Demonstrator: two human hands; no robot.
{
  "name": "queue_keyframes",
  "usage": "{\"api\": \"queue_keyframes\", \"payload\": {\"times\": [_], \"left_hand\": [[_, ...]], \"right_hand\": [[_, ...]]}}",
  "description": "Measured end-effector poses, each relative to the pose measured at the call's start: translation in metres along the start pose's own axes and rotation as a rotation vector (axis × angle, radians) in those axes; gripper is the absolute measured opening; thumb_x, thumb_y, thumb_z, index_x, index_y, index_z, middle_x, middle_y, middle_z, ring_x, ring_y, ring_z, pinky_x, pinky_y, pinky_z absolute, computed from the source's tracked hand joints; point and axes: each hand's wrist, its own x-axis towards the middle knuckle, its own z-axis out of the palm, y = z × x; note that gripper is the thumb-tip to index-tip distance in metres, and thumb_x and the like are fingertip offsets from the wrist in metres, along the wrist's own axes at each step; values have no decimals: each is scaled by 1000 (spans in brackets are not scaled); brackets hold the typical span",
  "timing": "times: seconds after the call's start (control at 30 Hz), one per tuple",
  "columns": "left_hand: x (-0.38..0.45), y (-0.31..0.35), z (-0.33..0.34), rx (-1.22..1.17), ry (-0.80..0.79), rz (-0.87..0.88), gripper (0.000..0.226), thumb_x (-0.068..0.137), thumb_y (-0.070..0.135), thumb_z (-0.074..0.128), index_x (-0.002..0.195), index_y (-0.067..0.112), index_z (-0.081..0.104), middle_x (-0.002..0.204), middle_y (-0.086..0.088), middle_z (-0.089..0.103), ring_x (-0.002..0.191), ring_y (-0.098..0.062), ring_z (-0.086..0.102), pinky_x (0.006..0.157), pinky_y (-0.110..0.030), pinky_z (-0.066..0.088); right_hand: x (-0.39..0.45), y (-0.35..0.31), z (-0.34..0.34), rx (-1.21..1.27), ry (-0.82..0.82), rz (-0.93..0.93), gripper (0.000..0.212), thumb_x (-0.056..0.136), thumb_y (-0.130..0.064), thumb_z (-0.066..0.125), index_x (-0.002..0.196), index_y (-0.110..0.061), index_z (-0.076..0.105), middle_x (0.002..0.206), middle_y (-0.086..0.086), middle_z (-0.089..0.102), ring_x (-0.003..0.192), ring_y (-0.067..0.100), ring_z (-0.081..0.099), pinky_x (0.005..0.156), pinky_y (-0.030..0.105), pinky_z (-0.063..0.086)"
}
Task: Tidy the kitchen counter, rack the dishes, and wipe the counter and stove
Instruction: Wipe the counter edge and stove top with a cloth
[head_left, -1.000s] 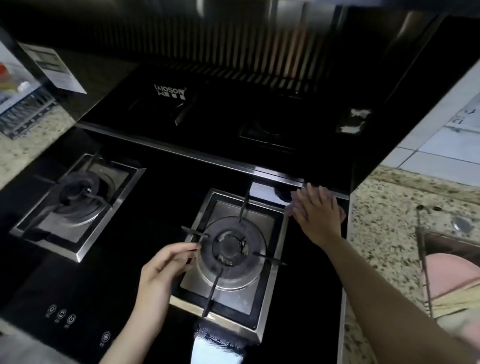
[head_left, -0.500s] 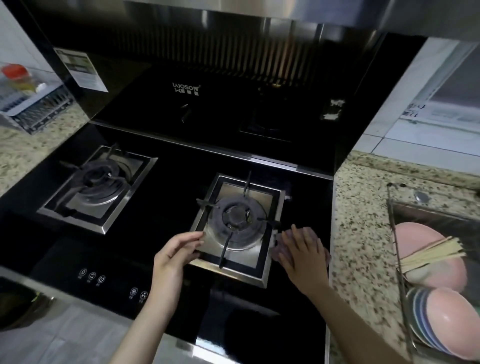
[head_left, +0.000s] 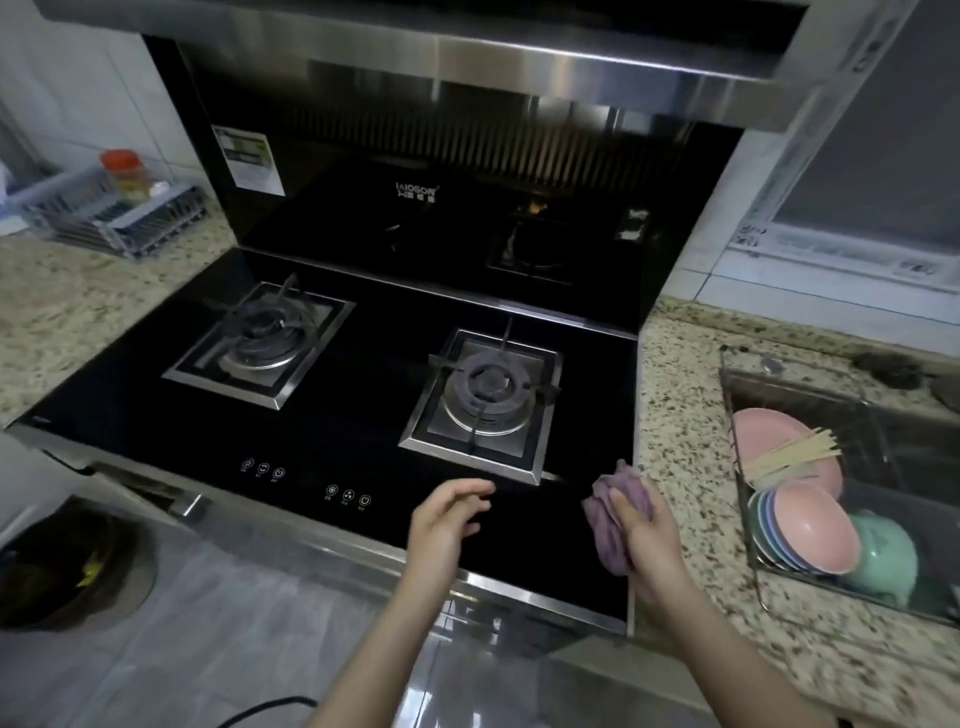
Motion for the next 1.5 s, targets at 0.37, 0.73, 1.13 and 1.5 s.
{"api": "queue_keyframes", "payload": {"times": [0.37, 0.73, 1.13, 1.5], "left_hand": [[-48, 4, 231, 61, -331, -12, 23, 88, -7, 49, 87, 9, 66, 91, -5, 66, 83, -17, 58, 68, -22, 43], [-78, -40, 540, 115, -436, 6, 25, 85, -13, 49, 85, 5, 67, 84, -1, 63, 79, -13, 56, 66, -17, 42], [-63, -73, 663, 264, -413, -37, 25, 89, 0, 57, 77, 19, 69, 81, 2, 69, 76, -17, 64, 65, -21, 50], [-80, -78, 735, 304, -379, 30, 13, 78, 4, 73, 90, 0, 68, 75, -8, 65, 67, -10, 57, 71, -20, 47]], "right_hand": [[-10, -113, -175, 803, 78, 163, 36, 96, -42, 45, 67, -20, 47, 43, -5, 46, 34, 7, 46, 37, 14, 40], [82, -155, -493, 688, 314, 165, 55, 94, -45, 49, 46, -23, 30, 34, -8, 21, 24, 7, 19, 32, 9, 12], [147, -169, -611, 758, 437, 213, 39, 84, -26, 35, 48, -23, 22, 42, -5, 15, 36, 14, 10, 52, 17, 21], [146, -150, -602, 967, 266, 15, 28, 89, -44, 55, 79, -19, 60, 49, -7, 42, 39, 7, 41, 41, 21, 35]]}}
